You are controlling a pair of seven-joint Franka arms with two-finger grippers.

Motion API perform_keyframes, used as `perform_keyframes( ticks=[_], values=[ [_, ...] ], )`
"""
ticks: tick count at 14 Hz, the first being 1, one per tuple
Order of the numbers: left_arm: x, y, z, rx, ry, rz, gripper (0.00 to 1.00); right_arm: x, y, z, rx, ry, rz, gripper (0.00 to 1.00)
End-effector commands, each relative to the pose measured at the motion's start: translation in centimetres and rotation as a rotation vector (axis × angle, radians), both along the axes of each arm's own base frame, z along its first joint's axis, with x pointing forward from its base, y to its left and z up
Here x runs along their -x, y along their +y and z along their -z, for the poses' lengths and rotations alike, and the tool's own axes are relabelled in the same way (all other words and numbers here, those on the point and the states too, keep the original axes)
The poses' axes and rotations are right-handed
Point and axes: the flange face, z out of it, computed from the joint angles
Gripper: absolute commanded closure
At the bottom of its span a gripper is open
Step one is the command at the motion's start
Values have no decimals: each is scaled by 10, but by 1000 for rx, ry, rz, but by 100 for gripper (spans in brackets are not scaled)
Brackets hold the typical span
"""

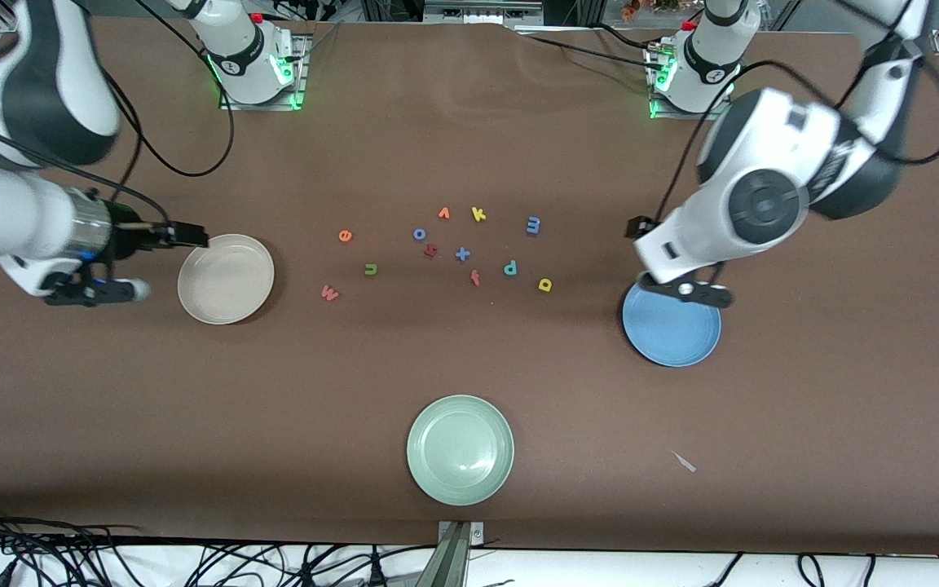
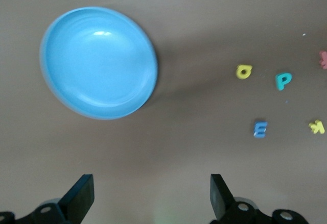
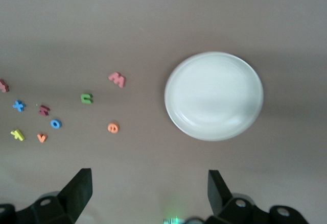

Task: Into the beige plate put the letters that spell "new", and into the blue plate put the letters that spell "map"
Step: 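Grasp the M with the right gripper while the left gripper grasps the D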

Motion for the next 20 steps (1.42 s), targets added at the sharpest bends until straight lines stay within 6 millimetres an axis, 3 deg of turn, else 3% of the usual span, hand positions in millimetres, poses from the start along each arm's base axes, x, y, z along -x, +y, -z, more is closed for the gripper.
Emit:
perform_keyframes(
  ticks=[1,3,4,7,10,12,14,17,20],
  values=[
    [-6,-45,50,7,-31,4,0,9,29,43,-24,-65,-87,0],
    [1,-86,98,6,-46,-24,0,17,44,76,-44,-118,-223,0],
    [1,-93,120,6,-52,-47,0,24,56,96,-39,-142,-270,0],
    [9,-110,157,4,-46,-49,0,54,89,148,1,-244,-403,0],
    [14,-125,191,30,-69,-46,0,81,106,195,-16,-303,-494,0],
    [17,-129,196,14,-68,-88,1,85,115,229,-18,-318,-555,0],
    [22,-133,209,13,-63,-83,5,84,117,250,-24,-320,-660,0],
    [25,-139,219,-1,-94,-37,15,81,115,258,-39,-325,-741,1],
    [28,-138,224,-28,-105,0,23,71,122,271,-47,-324,-755,9]
  ],
)
